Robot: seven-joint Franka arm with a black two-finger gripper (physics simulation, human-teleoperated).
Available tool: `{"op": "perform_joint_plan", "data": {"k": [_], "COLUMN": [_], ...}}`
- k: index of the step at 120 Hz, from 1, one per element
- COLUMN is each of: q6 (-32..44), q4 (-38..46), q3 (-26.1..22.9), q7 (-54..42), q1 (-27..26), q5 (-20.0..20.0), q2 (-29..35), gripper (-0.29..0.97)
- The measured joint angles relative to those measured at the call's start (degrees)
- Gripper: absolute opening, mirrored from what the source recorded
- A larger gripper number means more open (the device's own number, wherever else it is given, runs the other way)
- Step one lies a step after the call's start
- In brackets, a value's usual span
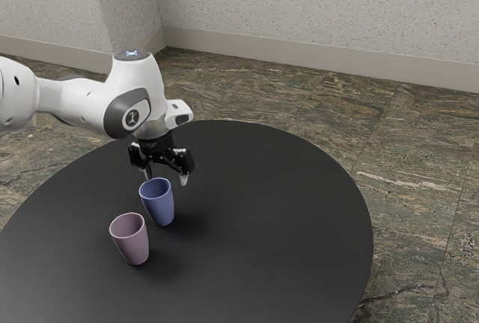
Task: Place the left cup onto the right cup
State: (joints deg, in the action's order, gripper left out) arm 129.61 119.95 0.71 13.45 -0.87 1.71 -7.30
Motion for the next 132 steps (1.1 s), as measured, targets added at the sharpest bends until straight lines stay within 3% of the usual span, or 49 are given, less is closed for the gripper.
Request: {"op": "perform_joint_plan", "data": {"k": [132], "q6": [2.69], "q4": [1.00], "q3": [-0.44], "q7": [0.71], "q1": [0.08], "q5": [-1.19], "q2": [-3.57], "gripper": [0.68]}}
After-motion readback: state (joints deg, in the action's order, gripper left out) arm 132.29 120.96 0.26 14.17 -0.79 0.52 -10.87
